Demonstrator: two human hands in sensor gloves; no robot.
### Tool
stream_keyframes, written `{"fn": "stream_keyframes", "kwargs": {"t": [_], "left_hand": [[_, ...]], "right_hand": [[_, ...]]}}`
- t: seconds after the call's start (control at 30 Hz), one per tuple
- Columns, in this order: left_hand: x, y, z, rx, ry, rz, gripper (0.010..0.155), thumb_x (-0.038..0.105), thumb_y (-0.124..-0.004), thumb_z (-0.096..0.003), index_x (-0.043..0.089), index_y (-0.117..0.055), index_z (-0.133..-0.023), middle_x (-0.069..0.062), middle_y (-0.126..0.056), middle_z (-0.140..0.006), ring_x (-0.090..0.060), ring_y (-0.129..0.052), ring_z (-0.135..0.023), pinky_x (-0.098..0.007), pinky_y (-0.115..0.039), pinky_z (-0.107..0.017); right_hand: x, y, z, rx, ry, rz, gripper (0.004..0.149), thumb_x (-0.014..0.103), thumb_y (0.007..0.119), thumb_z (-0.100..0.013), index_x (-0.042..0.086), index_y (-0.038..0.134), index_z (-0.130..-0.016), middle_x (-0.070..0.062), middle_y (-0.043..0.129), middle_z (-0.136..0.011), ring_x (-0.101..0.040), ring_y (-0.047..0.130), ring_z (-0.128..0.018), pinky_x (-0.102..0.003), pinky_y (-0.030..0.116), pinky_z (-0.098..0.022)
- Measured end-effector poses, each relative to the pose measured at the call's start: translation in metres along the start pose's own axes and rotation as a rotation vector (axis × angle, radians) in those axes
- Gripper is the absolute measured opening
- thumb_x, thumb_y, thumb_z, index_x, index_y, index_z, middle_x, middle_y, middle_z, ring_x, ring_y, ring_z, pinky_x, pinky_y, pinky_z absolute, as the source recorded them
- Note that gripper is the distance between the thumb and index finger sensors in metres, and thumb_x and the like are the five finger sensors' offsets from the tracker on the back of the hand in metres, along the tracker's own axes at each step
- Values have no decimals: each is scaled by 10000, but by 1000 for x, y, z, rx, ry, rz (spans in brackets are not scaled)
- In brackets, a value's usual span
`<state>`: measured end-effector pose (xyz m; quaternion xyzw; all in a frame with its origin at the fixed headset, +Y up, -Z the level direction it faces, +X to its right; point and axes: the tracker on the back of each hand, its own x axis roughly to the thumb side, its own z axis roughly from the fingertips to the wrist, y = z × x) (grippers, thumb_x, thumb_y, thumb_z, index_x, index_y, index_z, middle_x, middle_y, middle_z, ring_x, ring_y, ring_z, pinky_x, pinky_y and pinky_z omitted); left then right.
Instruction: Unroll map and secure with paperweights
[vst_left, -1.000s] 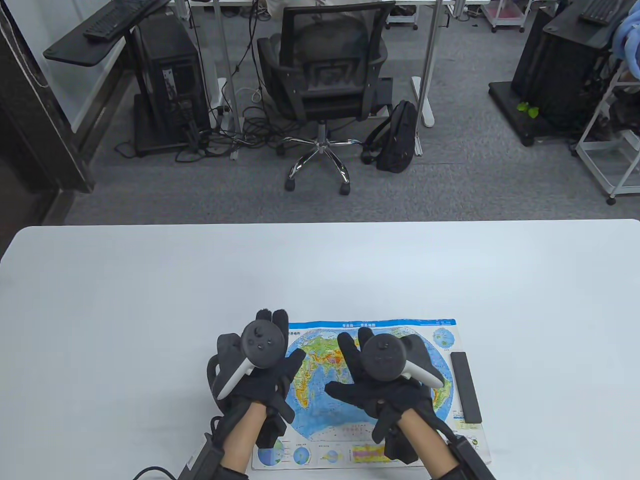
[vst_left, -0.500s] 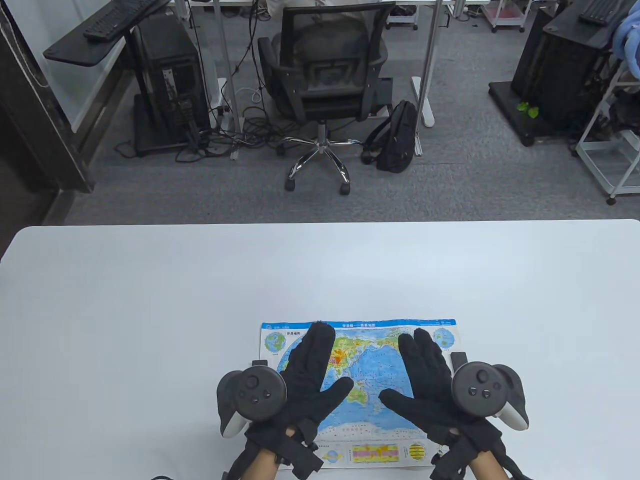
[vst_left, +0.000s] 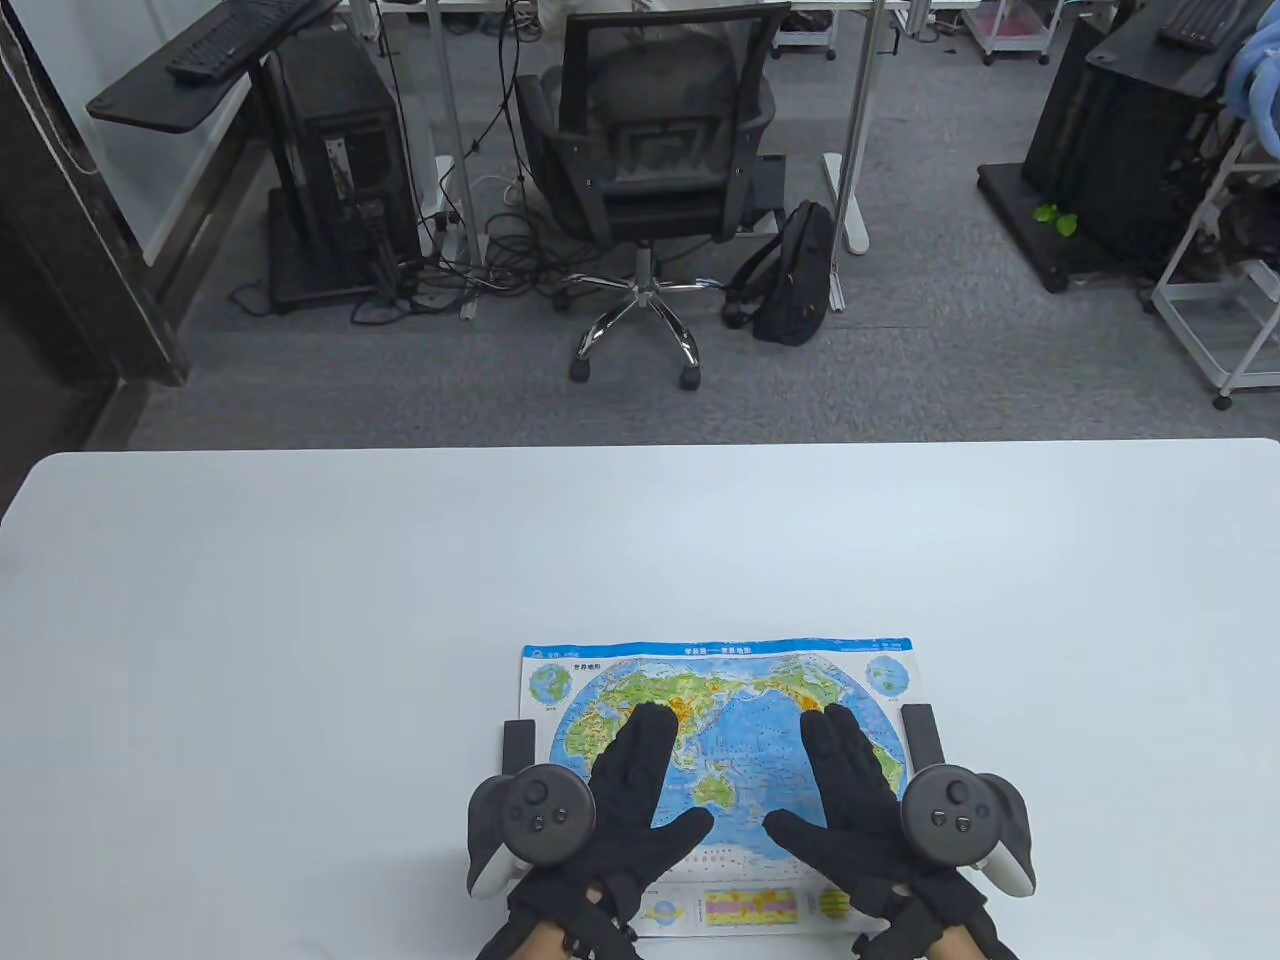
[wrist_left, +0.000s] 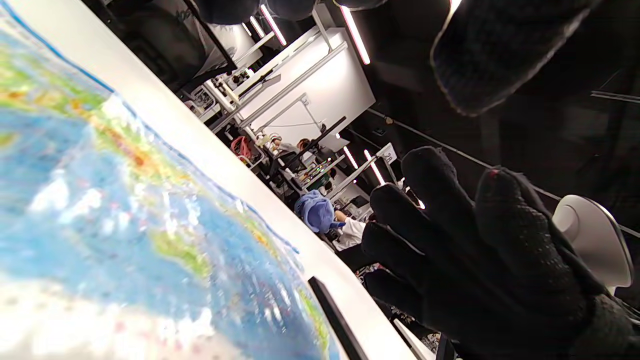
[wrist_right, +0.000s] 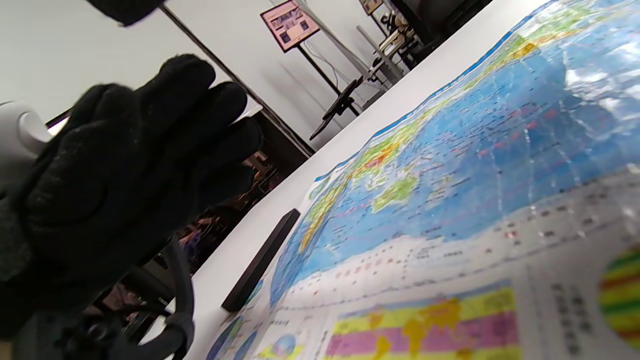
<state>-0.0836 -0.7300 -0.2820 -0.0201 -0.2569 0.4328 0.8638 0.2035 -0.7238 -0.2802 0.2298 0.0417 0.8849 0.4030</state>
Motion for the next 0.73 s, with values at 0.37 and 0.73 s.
{"fn": "stream_keyframes", "kwargs": {"t": [0.37,0.73], "left_hand": [[-6,-4,2,-4,28,-18,855,575,-717,-509,218,-205,-1094,-187,-234,-1141,-471,-353,-1027,-656,-377,-680],[-7,-6,0,-10,40,-44,852,572,-718,-509,216,-210,-1094,-187,-237,-1141,-471,-349,-1026,-654,-374,-681]], "right_hand": [[-13,4,1,32,44,-32,818,521,681,-562,138,147,-1049,-354,69,-1044,-665,167,-862,-785,290,-529],[-11,6,1,41,49,-3,817,519,681,-562,136,148,-1048,-353,72,-1045,-664,161,-859,-778,282,-533]]}}
